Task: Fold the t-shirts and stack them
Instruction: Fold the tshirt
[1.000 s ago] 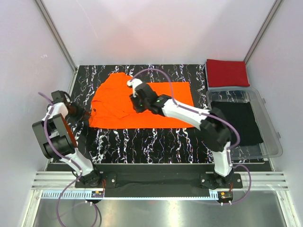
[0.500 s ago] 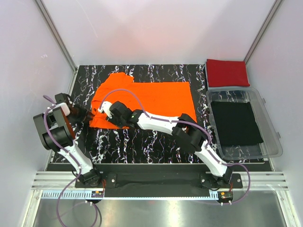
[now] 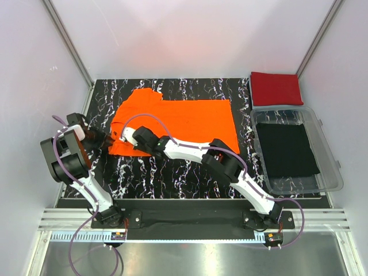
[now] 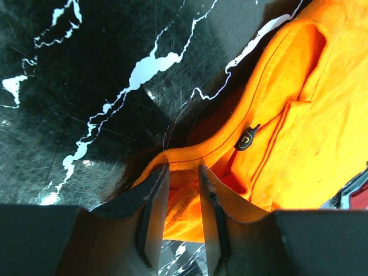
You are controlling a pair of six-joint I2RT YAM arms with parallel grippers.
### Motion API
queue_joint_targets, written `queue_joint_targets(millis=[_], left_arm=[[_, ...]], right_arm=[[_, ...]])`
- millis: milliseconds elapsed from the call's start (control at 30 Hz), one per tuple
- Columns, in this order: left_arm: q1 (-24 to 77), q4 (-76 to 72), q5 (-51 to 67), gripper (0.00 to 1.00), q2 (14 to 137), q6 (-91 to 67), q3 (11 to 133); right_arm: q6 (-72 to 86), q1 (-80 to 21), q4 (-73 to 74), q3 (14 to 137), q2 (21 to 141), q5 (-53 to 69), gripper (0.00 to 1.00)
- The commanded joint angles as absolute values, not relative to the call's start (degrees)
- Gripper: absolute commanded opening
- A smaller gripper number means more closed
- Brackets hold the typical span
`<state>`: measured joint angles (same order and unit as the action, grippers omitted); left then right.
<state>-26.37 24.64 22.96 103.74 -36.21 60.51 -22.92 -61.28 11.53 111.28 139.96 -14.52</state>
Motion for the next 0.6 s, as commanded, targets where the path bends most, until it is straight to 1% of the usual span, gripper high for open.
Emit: queue_joint_targets(millis=[0, 133, 200, 233, 567], left_arm=[[-26.72, 25.58, 17.58, 0.34, 103.62, -34.28, 61.96], [-26.81, 26.02, 17.05, 0.33, 104.06, -34.28, 62.23], [-26.72, 26.10, 16.79, 0.34, 104.06, -34.28, 62.23], [-26.72, 26.10, 16.70, 0.34, 104.06, -34.28, 62.31], [-26.72, 26.98, 14.33, 0.34, 104.59, -33.66, 62.75]], right_arm=[[-24.17, -61.00, 7.82, 114.17, 140.19, -17.31, 0.10], [-22.94, -60.56, 7.56, 115.05, 140.01, -16.70, 0.10], [-21.98, -59.94, 7.65, 115.66, 140.53, -16.79, 0.05], [-21.80, -59.77, 7.65, 115.84, 140.62, -16.96, 0.00], [-13.38, -54.94, 7.21, 115.84, 139.57, -14.86, 0.00]])
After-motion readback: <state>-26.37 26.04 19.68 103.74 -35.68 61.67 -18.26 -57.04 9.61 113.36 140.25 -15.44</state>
